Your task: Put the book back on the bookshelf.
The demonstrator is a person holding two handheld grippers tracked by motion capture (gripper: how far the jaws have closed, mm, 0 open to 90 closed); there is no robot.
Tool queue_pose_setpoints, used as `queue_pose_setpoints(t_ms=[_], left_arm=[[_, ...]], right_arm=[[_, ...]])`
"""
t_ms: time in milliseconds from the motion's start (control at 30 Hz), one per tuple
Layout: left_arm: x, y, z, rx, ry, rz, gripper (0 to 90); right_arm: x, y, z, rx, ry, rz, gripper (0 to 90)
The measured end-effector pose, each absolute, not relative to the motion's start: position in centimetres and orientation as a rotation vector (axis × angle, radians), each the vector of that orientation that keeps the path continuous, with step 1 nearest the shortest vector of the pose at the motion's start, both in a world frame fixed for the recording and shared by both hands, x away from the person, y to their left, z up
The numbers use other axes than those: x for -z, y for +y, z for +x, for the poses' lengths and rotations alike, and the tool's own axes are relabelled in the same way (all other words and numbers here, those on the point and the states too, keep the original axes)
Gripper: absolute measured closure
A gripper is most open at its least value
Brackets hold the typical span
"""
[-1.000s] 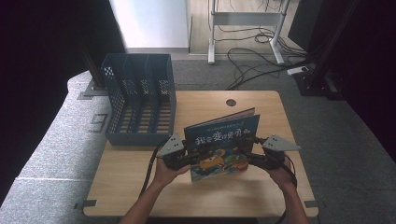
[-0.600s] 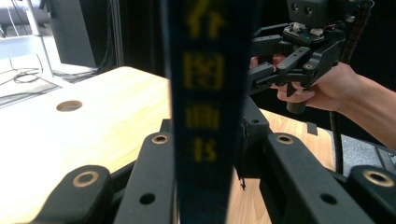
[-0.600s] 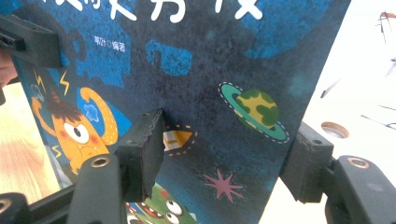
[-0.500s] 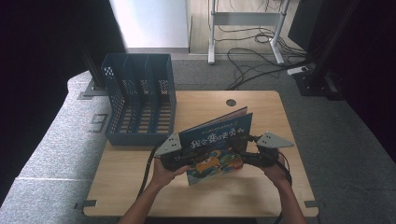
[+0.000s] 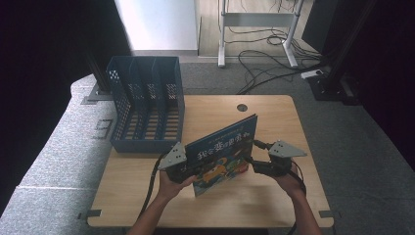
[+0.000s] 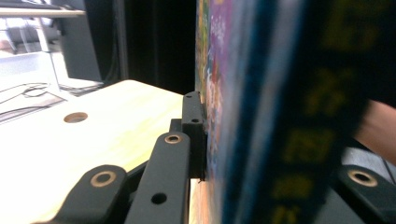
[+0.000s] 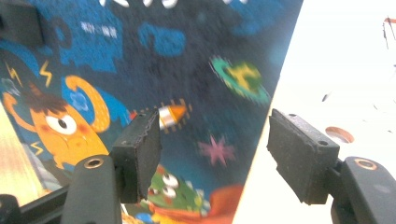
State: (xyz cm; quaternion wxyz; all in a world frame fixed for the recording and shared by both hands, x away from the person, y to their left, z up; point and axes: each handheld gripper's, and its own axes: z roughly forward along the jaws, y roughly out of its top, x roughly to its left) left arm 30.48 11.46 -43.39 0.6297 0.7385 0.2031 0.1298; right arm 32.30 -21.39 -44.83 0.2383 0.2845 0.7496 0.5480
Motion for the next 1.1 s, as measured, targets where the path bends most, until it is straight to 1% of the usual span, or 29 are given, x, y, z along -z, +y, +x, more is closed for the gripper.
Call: queue_pose_setpoints(t_ms=[167, 400, 900, 1100], left_arm=[[43.6, 11.2, 30.0, -0.325, 0.424, 1.674, 81.4], [43.7, 11.1, 30.0, -0.310, 0.473, 1.609, 80.6], [42.9, 11.3, 30.4, -0.293, 0.517, 1.682, 82.2], [42.8, 11.3, 30.5, -0.289, 0.542, 1.672, 82.6]], right_arm=[[45.6, -21.7, 32.3, -1.504, 2.052, 0.797, 33.9], [46.5, -22.0, 32.3, -1.503, 2.031, 0.838, 33.9], [47.9, -22.6, 31.8, -1.500, 2.000, 0.889, 34.5], [48.5, -22.6, 31.5, -1.500, 1.989, 0.904, 34.7]])
